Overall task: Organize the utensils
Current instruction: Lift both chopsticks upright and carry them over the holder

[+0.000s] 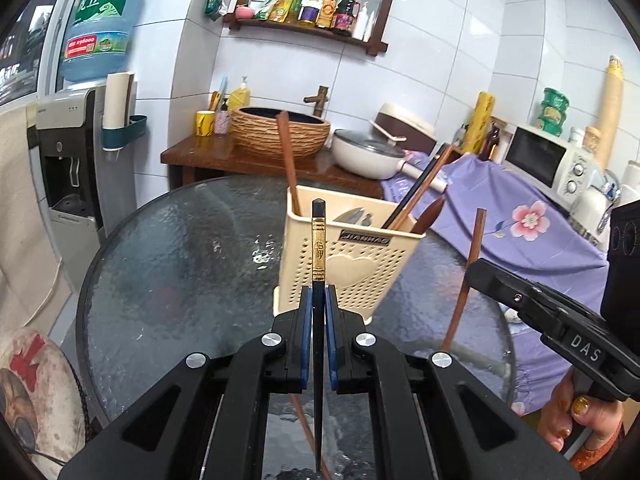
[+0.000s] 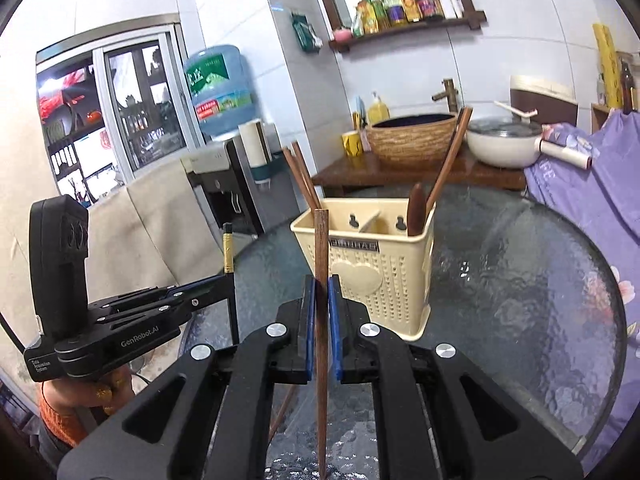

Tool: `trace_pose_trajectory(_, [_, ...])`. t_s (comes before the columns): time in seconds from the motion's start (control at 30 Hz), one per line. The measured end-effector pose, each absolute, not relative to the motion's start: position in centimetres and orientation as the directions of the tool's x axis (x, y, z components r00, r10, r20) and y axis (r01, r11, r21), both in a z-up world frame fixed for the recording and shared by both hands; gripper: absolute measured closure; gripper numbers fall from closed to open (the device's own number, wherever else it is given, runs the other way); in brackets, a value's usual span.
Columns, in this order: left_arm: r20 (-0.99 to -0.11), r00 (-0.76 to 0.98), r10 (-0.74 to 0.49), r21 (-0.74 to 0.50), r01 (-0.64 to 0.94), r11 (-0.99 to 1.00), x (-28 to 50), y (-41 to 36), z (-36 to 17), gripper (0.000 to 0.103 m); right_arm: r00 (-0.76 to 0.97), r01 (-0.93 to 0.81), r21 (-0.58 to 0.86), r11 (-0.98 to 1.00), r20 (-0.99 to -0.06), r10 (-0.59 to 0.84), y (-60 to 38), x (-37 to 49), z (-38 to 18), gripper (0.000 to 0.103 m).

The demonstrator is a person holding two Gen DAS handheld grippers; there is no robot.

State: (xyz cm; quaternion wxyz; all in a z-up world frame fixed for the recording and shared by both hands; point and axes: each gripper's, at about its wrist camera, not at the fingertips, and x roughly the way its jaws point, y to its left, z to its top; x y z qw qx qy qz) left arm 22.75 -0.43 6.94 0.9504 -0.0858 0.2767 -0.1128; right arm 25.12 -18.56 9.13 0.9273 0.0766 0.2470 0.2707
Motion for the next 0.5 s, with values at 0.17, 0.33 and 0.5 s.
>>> trace_pose_trajectory(0.17, [-0.496,0.822,-0.28,-0.228,0.188,0.955,22.4,-0.6,7.4,0.097,0.737,-0.467,0.276,0.84,-0.402,0.542,-18.9,24.8,10.2,0.096])
trace_pose_trajectory(0.33, [-0.488,0.818,-0.304,-0.245,0.205,0.947,22.1,-0.4,7.8,0.097,0.738,-0.475,0.267,0.838,-0.398,0.545,-18.7,24.4,10.5,0.096])
trace_pose_trajectory(0.5, [-0.473,0.826,-0.308,-0.236,0.218,0.947,21.8,-0.4,8.7,0.097,0.739,-0.483,0.257,0.837,-0.393,0.547,-18.2,24.3,10.9,0.096])
